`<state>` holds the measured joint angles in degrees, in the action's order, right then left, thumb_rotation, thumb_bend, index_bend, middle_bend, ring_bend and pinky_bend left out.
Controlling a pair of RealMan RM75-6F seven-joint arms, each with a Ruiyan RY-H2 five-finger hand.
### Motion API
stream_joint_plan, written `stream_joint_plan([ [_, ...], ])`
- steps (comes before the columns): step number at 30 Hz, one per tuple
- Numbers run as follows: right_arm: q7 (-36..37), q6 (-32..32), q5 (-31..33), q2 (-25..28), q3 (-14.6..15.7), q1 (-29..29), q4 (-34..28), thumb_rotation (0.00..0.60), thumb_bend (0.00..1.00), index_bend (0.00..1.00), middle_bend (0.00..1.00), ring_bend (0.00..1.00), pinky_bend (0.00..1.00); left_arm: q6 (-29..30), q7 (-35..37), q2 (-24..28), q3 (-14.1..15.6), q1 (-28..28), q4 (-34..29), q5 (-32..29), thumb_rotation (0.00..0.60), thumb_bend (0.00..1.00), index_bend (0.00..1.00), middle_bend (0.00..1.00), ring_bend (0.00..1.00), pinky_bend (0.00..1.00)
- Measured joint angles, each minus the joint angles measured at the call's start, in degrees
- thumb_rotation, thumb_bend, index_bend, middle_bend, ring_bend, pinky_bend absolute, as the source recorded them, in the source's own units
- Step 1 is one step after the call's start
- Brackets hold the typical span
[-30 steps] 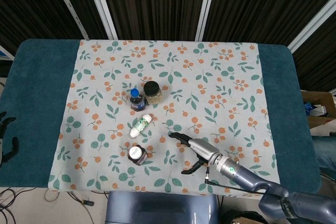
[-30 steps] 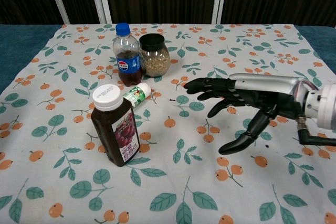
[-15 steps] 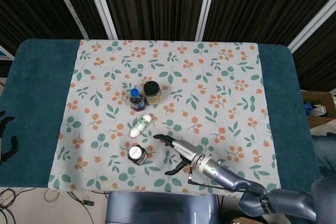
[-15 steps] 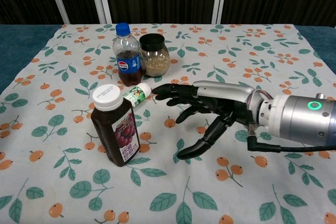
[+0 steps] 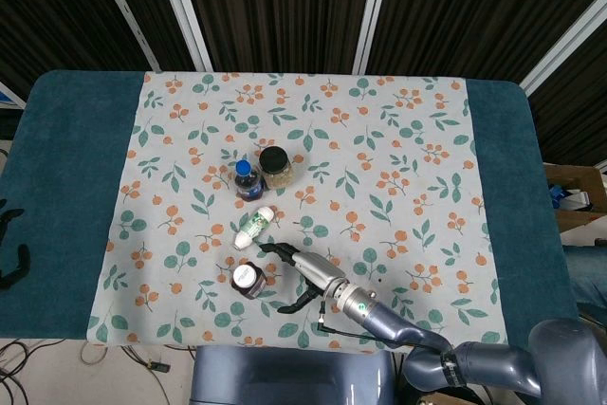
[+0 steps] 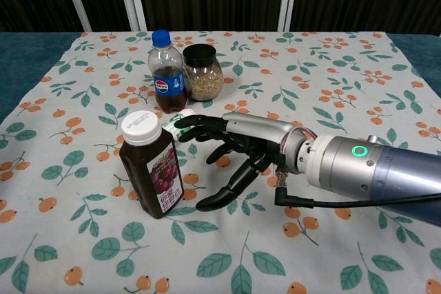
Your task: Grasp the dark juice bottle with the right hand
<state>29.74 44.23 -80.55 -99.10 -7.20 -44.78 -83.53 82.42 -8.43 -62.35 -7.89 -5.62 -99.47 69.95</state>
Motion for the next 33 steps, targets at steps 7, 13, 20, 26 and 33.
stream_joint_plan([
  [7, -2.73, -0.61, 1.8, -2.15, -0.6, -0.64, 0.54, 0.6, 0.18, 0.1, 0.15, 0.03, 0.19, -0.08, -0.26, -0.12, -0.13, -0.11, 0.01, -0.43, 0.6, 0.53, 0.19, 0.07, 0.1, 0.02],
  [13, -4.46, -1.27, 3.82, -4.21, -1.74, -1.36, 1.05, 0.6, 0.23, 0.12, 0.18, 0.06, 0.19, 0.05, -0.47, -0.22, -0.24, -0.13, -0.01, -0.68, 0.6, 0.53, 0.19, 0.07, 0.1, 0.02],
  [20, -7.58, -0.96, 6.31, -6.16, -3.18, -1.81, 1.94, 0.6, 0.38, 0.16, 0.23, 0.11, 0.19, 0.05, -0.4, -0.16, -0.26, -0.12, -0.08, -0.83, 0.6, 0.53, 0.19, 0.07, 0.1, 0.02],
  [26, -9.54, -1.34, 7.79, -7.05, -3.62, -2.08, 1.92, 0.6, 0.38, 0.17, 0.23, 0.11, 0.19, 0.06, -0.44, -0.14, -0.26, -0.13, -0.16, -0.89, 0.6, 0.53, 0.19, 0.07, 0.1, 0.02],
  [33, -11.26, -2.27, 8.78, -7.45, -4.21, -2.75, 1.6, 0.6, 0.38, 0.17, 0.24, 0.11, 0.19, 0.02, -0.48, -0.1, -0.34, -0.14, -0.27, -1.25, 0.6, 0.53, 0.2, 0.07, 0.1, 0.02],
])
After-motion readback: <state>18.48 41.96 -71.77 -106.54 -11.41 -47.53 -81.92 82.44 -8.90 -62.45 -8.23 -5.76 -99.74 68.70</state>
